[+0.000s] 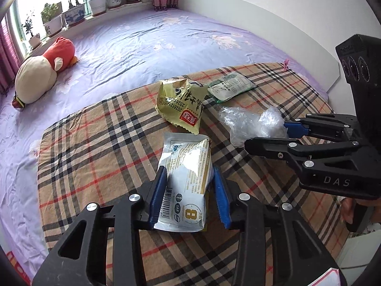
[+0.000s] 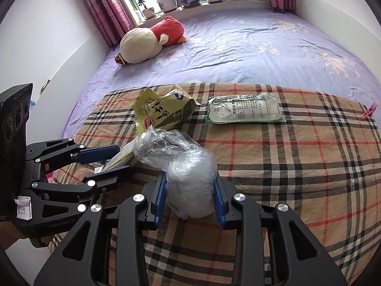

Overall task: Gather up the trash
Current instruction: 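Close the right tool on the clear plastic bag while the left tool grasps the white snack wrapper, then lift the plastic bag and white wrapper off the cloth, then carry the plastic bag and white wrapper over the yellow bucket, then open both tools to drop the bag and wrapper into the bucket, then move both tools back over the plaid cloth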

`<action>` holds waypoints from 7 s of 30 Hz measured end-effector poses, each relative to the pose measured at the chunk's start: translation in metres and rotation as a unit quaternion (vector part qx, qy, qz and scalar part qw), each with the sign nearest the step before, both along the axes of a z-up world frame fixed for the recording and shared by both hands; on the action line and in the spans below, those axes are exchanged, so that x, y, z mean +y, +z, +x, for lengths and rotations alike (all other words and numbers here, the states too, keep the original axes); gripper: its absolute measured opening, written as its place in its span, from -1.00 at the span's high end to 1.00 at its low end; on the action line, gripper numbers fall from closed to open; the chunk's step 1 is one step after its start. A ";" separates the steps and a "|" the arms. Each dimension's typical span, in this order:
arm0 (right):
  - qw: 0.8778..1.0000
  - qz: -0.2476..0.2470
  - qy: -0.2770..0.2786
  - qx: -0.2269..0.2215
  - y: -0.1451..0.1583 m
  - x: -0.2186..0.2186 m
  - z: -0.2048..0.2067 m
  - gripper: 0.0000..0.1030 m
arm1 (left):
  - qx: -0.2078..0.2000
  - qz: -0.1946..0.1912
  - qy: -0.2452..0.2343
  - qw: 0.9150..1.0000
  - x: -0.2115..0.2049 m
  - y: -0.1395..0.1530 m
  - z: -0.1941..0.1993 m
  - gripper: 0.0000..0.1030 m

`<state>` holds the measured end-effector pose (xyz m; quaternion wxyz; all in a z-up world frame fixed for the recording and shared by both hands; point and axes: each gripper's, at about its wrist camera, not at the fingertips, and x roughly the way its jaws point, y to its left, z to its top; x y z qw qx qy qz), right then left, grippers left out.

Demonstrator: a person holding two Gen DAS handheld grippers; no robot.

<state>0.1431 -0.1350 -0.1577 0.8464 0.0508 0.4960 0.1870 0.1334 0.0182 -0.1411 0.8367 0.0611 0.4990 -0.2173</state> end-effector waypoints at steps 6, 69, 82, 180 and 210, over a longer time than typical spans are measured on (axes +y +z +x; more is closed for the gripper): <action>1.000 0.005 -0.009 -0.002 0.006 -0.008 -0.019 0.30 | 0.001 -0.011 0.000 1.000 -0.001 0.010 -0.018 0.36; 0.993 0.056 -0.104 -0.012 0.035 -0.098 -0.144 0.29 | -0.023 0.029 -0.044 0.998 -0.067 0.022 -0.079 0.45; 0.992 0.056 -0.113 -0.009 0.034 -0.106 -0.151 0.29 | 0.013 0.042 -0.006 0.999 -0.068 -0.007 -0.055 0.00; 0.864 0.061 -0.467 0.179 -0.224 -0.409 -0.446 -0.04 | 0.130 0.147 -0.544 0.816 -0.493 -0.189 -0.315 -0.27; 0.928 0.014 -0.371 0.027 0.008 -0.300 -0.402 -0.07 | 0.050 0.020 -0.372 0.927 -0.310 0.007 -0.272 -0.38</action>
